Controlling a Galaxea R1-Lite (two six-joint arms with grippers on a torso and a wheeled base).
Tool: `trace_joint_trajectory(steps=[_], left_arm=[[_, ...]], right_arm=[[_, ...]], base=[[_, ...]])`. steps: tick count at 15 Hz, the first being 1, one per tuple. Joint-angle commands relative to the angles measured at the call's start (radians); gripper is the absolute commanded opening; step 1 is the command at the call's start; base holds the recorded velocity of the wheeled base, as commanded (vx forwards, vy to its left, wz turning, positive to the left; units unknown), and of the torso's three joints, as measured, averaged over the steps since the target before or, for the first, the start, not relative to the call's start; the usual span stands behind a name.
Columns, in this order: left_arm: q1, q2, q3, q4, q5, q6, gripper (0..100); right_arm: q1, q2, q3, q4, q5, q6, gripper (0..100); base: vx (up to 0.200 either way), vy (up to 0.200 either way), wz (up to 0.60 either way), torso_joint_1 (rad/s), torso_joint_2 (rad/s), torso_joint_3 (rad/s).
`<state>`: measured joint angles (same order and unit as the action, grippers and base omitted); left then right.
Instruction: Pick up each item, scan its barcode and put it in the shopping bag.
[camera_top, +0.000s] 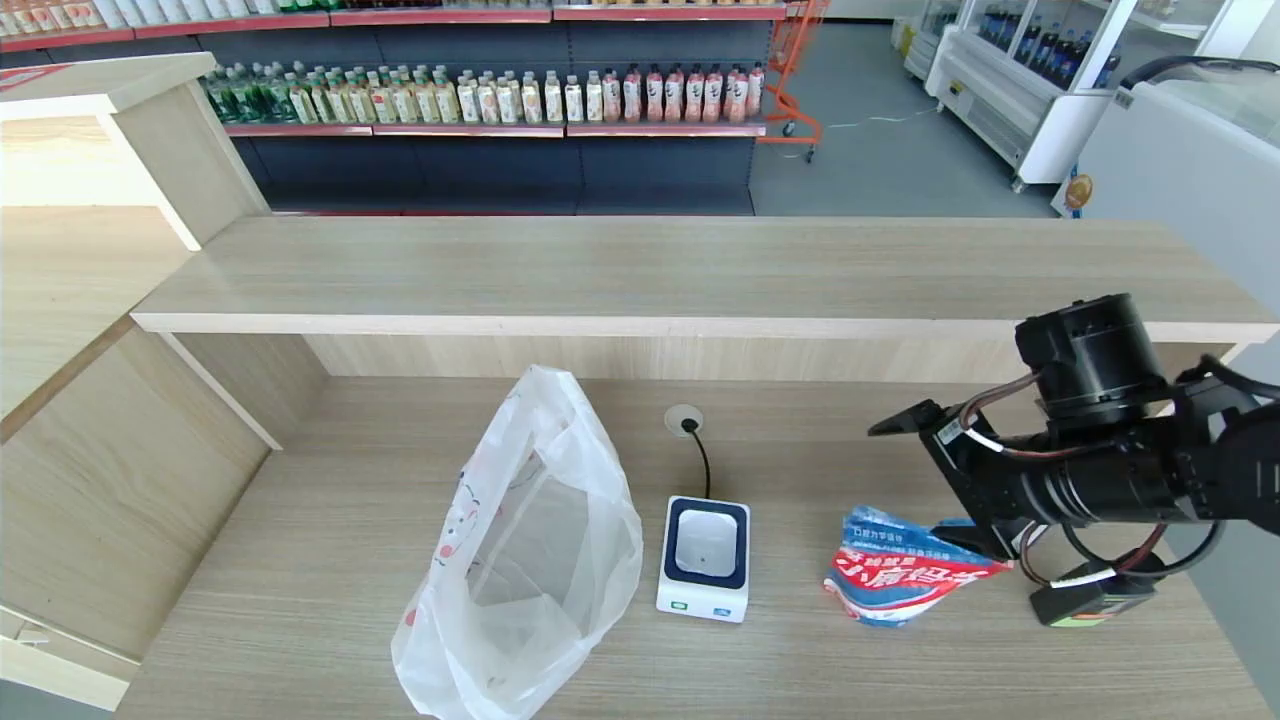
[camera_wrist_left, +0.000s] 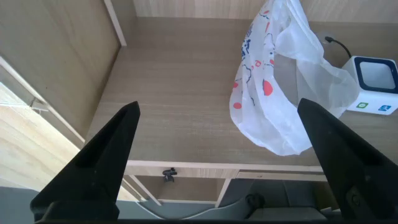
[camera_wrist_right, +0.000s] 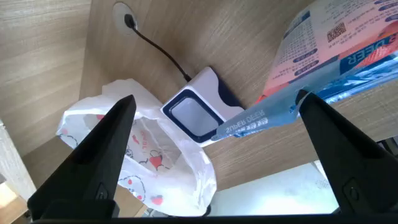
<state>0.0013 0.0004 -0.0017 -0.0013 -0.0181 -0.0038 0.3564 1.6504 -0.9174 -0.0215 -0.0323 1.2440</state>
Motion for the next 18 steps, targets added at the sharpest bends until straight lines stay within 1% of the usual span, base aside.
trace_joint_trajectory(steps=[1, 2, 5, 7, 8, 11, 13, 14, 16, 18], left_arm=[[0.0, 0.0, 0.0, 0.0, 0.0, -0.001, 100], [0.0, 0.0, 0.0, 0.0, 0.0, -0.001, 100], [0.0, 0.0, 0.0, 0.0, 0.0, -0.001, 100], [0.0, 0.0, 0.0, 0.0, 0.0, 0.001, 100], [0.0, 0.0, 0.0, 0.0, 0.001, -0.001, 100], [0.0, 0.0, 0.0, 0.0, 0.0, 0.001, 100], [0.0, 0.0, 0.0, 0.0, 0.0, -0.001, 100], [0.0, 0.0, 0.0, 0.0, 0.0, 0.001, 100], [0.0, 0.0, 0.0, 0.0, 0.0, -0.001, 100], [0.0, 0.0, 0.0, 0.0, 0.0, 0.001, 100]], right_arm=[[0.05, 0.135, -0.047, 0.002, -0.014, 0.028, 100], [0.065, 0.16, -0.064, 0.003, -0.015, 0.035, 100], [0.069, 0.18, -0.09, 0.009, -0.017, 0.035, 100], [0.069, 0.127, -0.121, 0.021, -0.02, 0.034, 100], [0.069, 0.097, -0.159, 0.034, -0.02, 0.034, 100], [0.069, 0.002, -0.256, 0.175, -0.017, 0.031, 100], [0.061, -0.072, -0.215, 0.285, -0.02, 0.037, 100], [0.056, -0.103, -0.179, 0.307, -0.021, 0.04, 100], [0.032, -0.115, -0.086, 0.305, -0.021, 0.055, 100], [-0.02, -0.05, -0.077, 0.302, -0.023, 0.057, 100]], base=[[0.0, 0.0, 0.0, 0.0, 0.0, 0.0], [0.0, 0.0, 0.0, 0.0, 0.0, 0.0], [0.0, 0.0, 0.0, 0.0, 0.0, 0.0], [0.0, 0.0, 0.0, 0.0, 0.0, 0.0], [0.0, 0.0, 0.0, 0.0, 0.0, 0.0], [0.0, 0.0, 0.0, 0.0, 0.0, 0.0], [0.0, 0.0, 0.0, 0.0, 0.0, 0.0], [0.0, 0.0, 0.0, 0.0, 0.0, 0.0], [0.0, 0.0, 0.0, 0.0, 0.0, 0.0], [0.0, 0.0, 0.0, 0.0, 0.0, 0.0]])
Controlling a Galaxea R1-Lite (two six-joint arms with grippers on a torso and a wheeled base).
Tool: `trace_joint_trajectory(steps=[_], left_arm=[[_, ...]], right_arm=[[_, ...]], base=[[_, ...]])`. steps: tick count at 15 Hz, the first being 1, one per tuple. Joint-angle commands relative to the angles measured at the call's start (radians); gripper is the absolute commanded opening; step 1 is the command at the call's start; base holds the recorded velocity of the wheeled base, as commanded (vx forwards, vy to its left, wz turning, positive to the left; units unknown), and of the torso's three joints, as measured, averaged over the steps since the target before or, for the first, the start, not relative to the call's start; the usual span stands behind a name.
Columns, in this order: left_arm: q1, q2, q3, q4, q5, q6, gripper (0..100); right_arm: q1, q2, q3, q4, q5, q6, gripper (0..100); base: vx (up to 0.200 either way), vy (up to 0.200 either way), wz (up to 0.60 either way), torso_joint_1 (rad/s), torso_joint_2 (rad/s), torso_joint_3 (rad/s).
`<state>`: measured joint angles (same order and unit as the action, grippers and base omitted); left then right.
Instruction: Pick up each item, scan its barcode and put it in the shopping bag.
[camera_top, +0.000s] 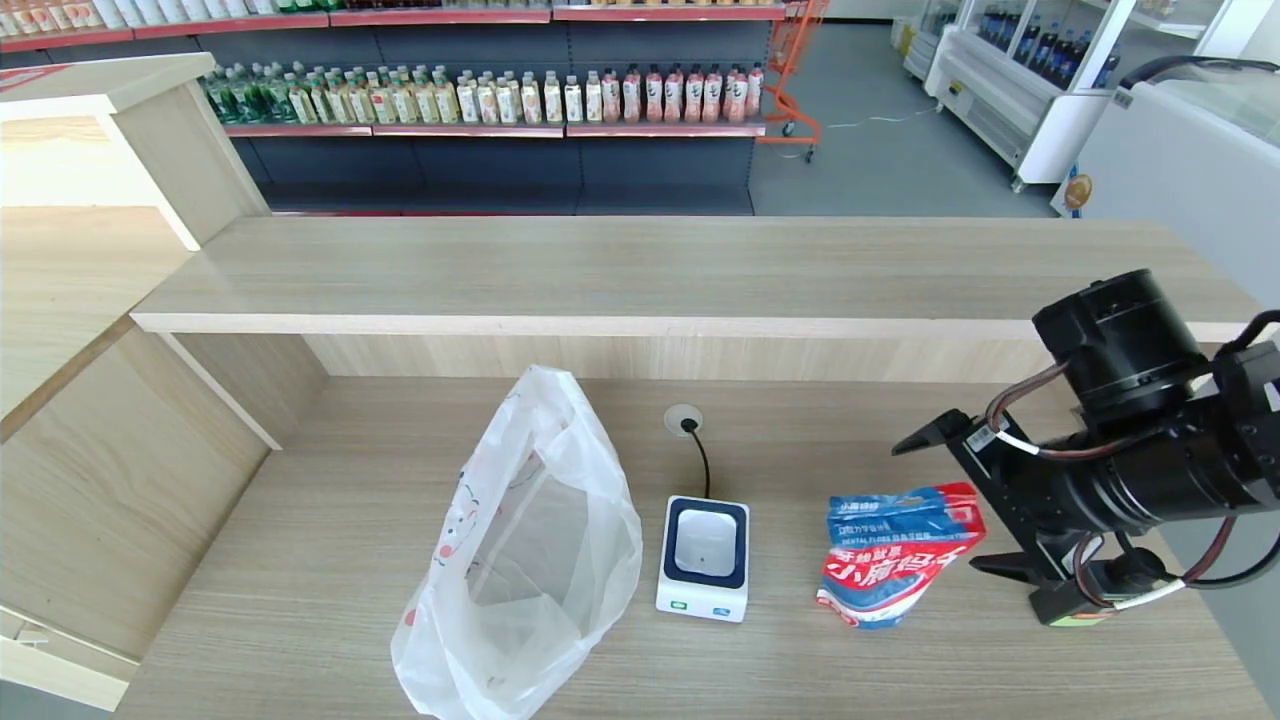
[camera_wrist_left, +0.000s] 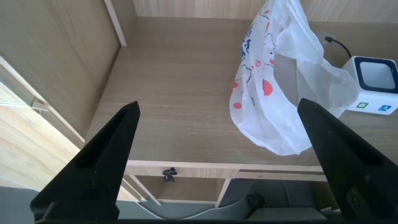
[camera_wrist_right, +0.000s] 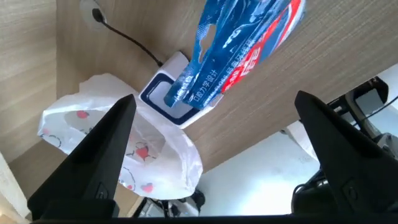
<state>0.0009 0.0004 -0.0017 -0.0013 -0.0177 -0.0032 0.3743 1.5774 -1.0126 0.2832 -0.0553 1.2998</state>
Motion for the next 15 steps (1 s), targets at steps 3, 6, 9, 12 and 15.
trace_joint_trajectory(steps=[3, 6, 9, 12, 15], left_arm=[[0.001, 0.0, 0.0, 0.0, 0.001, 0.0, 100], [0.001, 0.0, 0.0, 0.0, 0.001, 0.0, 100], [0.001, 0.0, 0.0, 0.0, -0.001, -0.001, 100], [0.001, 0.0, 0.0, 0.0, -0.001, 0.0, 100], [0.001, 0.0, 0.0, 0.0, -0.001, 0.0, 100]], right_arm=[[-0.061, 0.116, 0.008, -0.053, 0.005, -0.001, 100], [-0.058, 0.227, 0.006, -0.122, 0.006, -0.002, 100], [-0.017, 0.317, -0.021, -0.165, 0.002, -0.01, 100], [0.006, 0.392, -0.07, -0.173, -0.001, -0.01, 100], [0.025, 0.481, -0.133, -0.173, -0.015, -0.047, 100]], base=[[0.0, 0.0, 0.0, 0.0, 0.0, 0.0], [0.0, 0.0, 0.0, 0.0, 0.0, 0.0], [0.0, 0.0, 0.0, 0.0, 0.0, 0.0], [0.0, 0.0, 0.0, 0.0, 0.0, 0.0], [0.0, 0.0, 0.0, 0.0, 0.0, 0.0]])
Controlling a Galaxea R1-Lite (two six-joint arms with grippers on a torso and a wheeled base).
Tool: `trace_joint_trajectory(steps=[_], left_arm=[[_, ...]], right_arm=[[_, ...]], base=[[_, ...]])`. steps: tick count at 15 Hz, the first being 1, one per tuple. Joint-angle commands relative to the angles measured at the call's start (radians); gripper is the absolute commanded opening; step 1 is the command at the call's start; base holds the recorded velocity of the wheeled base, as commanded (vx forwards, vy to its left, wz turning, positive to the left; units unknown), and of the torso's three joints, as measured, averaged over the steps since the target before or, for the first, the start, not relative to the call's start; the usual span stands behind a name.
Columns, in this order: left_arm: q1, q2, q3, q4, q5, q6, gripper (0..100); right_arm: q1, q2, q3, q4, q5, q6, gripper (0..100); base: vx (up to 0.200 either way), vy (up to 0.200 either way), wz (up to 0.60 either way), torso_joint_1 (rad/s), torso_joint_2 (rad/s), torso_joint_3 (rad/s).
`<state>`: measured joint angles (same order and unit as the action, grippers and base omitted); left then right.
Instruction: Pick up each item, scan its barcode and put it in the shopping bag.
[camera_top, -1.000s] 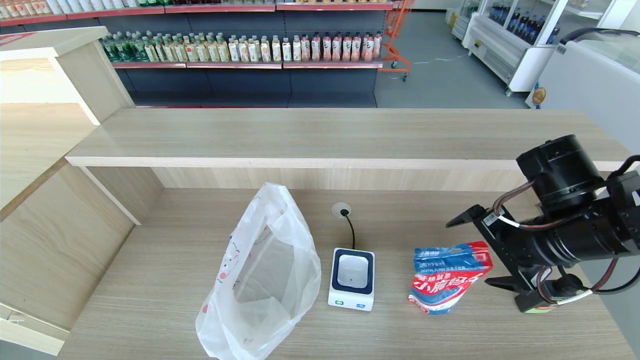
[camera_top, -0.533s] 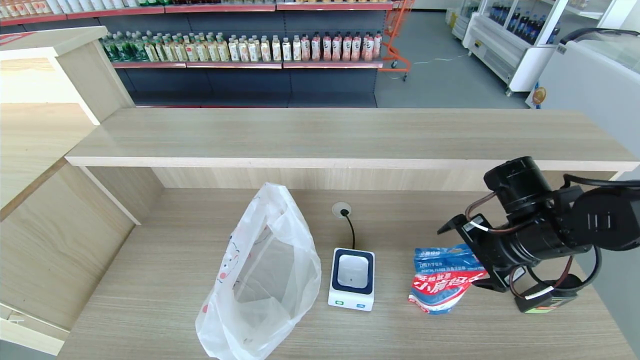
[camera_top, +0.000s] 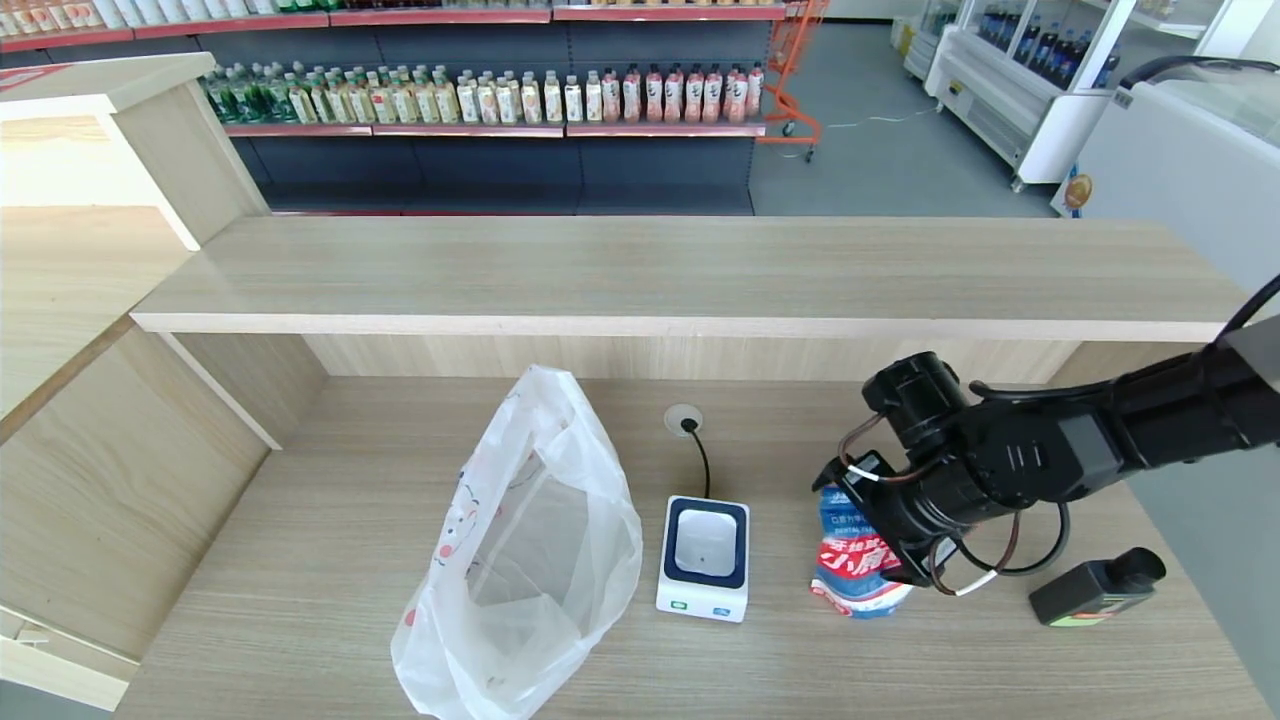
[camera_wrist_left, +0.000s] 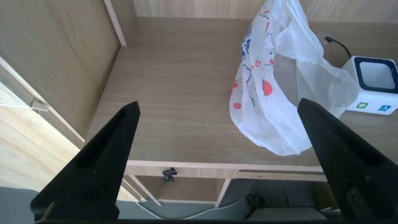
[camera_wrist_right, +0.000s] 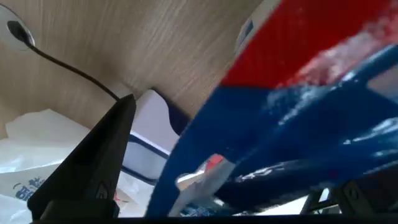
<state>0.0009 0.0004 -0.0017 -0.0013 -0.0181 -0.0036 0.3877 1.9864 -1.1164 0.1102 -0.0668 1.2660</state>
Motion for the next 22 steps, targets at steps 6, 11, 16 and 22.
trace_joint_trajectory(steps=[6, 11, 16, 22], left_arm=[[0.001, 0.0, 0.0, 0.0, 0.0, 0.001, 100], [0.001, 0.0, 0.0, 0.0, 0.0, 0.001, 100], [0.001, 0.0, 0.0, 0.0, 0.0, -0.001, 100], [0.001, 0.0, 0.0, 0.0, 0.001, -0.001, 100]], right_arm=[[0.028, 0.132, -0.028, -0.04, -0.091, -0.198, 0], [0.03, 0.02, 0.012, -0.099, -0.11, -0.427, 0], [-0.105, -0.34, 0.196, -0.184, 0.489, -0.896, 0], [-0.154, -0.452, 0.27, -0.122, 0.733, -1.24, 0]], base=[[0.0, 0.0, 0.0, 0.0, 0.0, 0.0], [0.0, 0.0, 0.0, 0.0, 0.0, 0.0], [0.0, 0.0, 0.0, 0.0, 0.0, 0.0], [0.0, 0.0, 0.0, 0.0, 0.0, 0.0]])
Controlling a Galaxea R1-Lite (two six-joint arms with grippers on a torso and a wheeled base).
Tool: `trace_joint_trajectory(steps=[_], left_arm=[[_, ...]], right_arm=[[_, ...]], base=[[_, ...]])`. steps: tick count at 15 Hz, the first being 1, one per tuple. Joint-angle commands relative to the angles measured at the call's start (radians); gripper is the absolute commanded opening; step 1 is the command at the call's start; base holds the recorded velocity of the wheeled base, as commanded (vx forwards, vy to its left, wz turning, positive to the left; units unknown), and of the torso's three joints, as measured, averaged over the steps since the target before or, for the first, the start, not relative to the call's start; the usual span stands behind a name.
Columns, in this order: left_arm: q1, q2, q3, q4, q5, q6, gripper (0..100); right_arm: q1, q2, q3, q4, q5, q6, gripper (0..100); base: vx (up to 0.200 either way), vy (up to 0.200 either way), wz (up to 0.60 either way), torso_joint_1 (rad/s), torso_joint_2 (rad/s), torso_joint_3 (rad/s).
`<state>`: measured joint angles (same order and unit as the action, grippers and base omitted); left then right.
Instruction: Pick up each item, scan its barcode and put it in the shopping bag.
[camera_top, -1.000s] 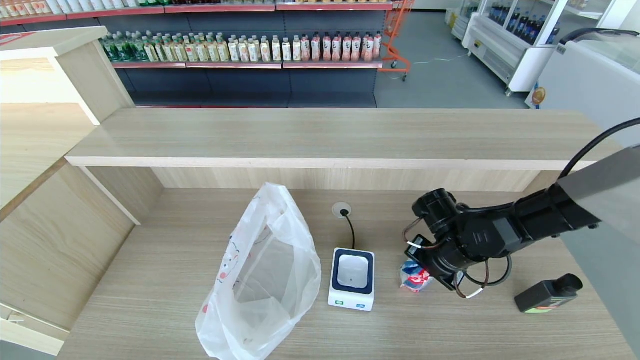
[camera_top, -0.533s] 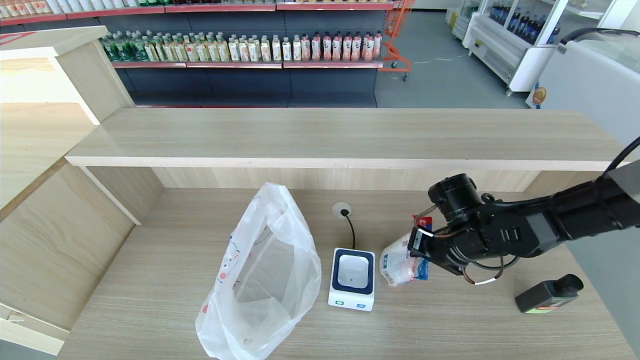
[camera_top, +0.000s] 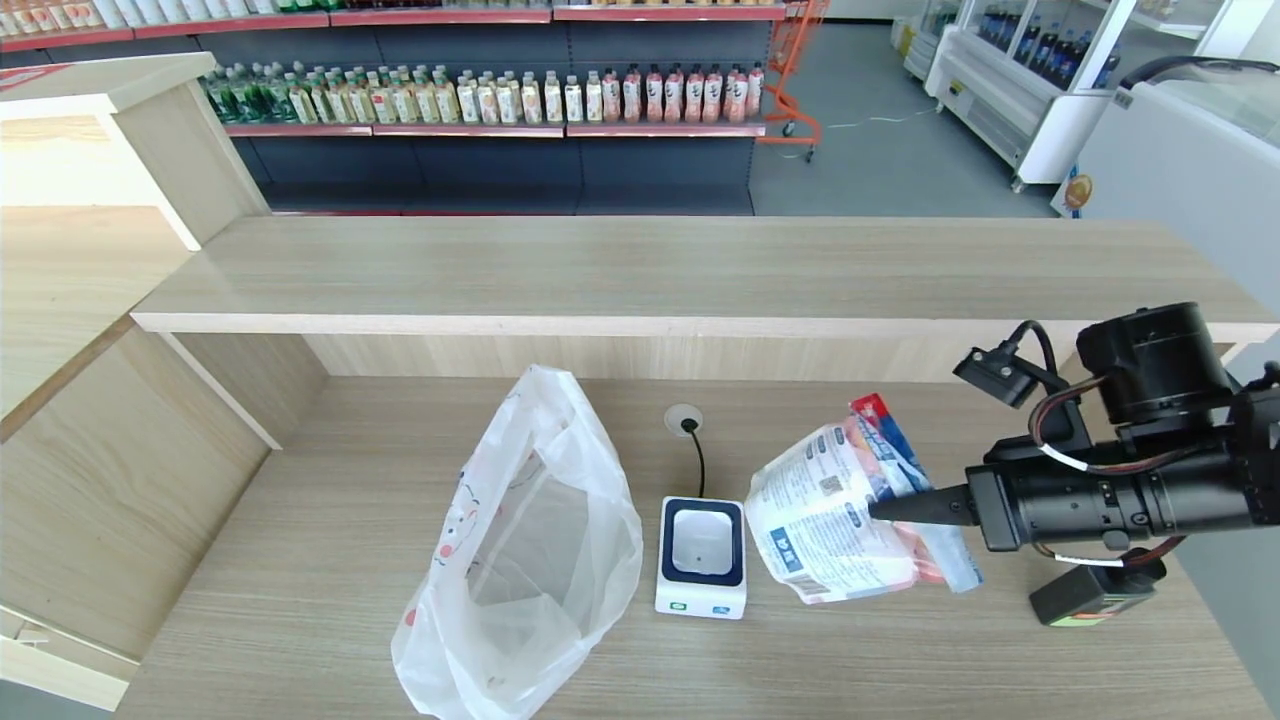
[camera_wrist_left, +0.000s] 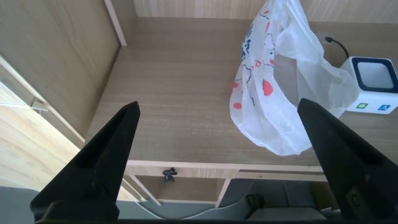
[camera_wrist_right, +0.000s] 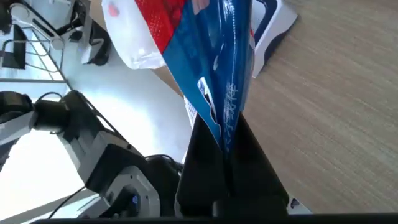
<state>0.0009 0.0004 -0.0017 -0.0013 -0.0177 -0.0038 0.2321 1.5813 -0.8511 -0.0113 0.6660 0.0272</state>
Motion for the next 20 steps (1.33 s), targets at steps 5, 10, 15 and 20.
trace_joint_trajectory(steps=[5, 10, 15, 20], left_arm=[[0.001, 0.0, 0.0, 0.0, -0.001, 0.001, 100], [0.001, 0.0, 0.0, 0.0, 0.001, -0.001, 100], [0.001, 0.0, 0.0, 0.0, -0.001, -0.001, 100], [0.001, 0.0, 0.0, 0.0, -0.001, 0.001, 100]], right_arm=[[-0.008, -0.043, 0.009, -0.007, -0.155, 0.007, 0], [0.0, -0.153, -0.006, -0.004, 0.038, 0.105, 0], [0.151, -0.268, 0.0, 0.005, 0.116, 0.399, 0], [0.277, -0.317, 0.004, 0.076, 0.19, 0.444, 0]], base=[[0.0, 0.0, 0.0, 0.0, 0.0, 0.0], [0.0, 0.0, 0.0, 0.0, 0.0, 0.0], [0.0, 0.0, 0.0, 0.0, 0.0, 0.0], [0.0, 0.0, 0.0, 0.0, 0.0, 0.0]])
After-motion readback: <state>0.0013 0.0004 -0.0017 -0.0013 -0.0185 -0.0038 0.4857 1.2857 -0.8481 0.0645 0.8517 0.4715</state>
